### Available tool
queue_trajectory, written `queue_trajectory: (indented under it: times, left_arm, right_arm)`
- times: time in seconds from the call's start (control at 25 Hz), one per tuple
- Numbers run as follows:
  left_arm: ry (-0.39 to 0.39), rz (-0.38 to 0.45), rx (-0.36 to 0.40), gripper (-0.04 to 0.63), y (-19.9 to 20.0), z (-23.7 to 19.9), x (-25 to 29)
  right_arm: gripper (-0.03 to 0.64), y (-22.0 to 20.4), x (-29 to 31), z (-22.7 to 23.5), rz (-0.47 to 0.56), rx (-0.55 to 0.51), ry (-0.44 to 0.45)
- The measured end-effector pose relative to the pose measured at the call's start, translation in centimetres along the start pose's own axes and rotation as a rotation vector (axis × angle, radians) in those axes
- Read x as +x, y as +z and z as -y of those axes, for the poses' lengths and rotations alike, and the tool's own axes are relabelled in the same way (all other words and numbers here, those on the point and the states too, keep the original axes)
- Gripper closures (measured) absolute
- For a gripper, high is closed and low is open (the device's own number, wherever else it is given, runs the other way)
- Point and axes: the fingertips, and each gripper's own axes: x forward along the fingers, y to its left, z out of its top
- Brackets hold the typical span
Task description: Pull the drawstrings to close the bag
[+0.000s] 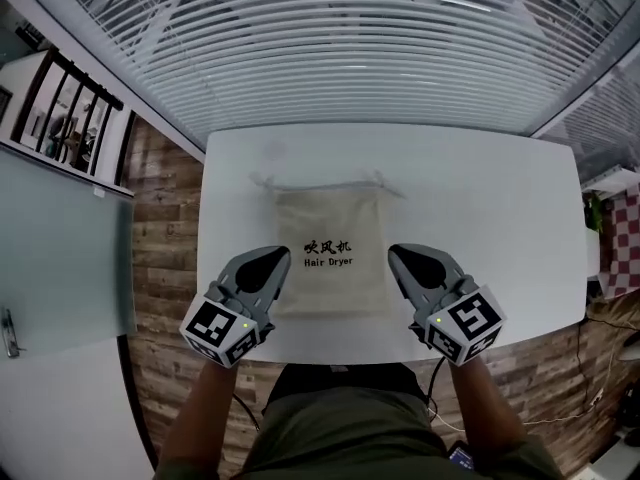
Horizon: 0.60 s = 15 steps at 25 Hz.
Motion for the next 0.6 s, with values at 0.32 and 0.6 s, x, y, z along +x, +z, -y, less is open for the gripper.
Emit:
queue_trajectory:
  times: [0.32,0.6]
  left_arm:
    - [0.009,-0.059,0.089,0.589,-1.1,-2.1,2.9]
    - [0.003,-0.125,0.171,0.588,-2.5,-6.6,4.6]
  right_arm:
    - [0.606,-1.7,1.8,4.0,-0.034,-0.107,-0.026]
    - [0.603,-3.8,4.1,6.5,-0.118,-0.185,-0.031]
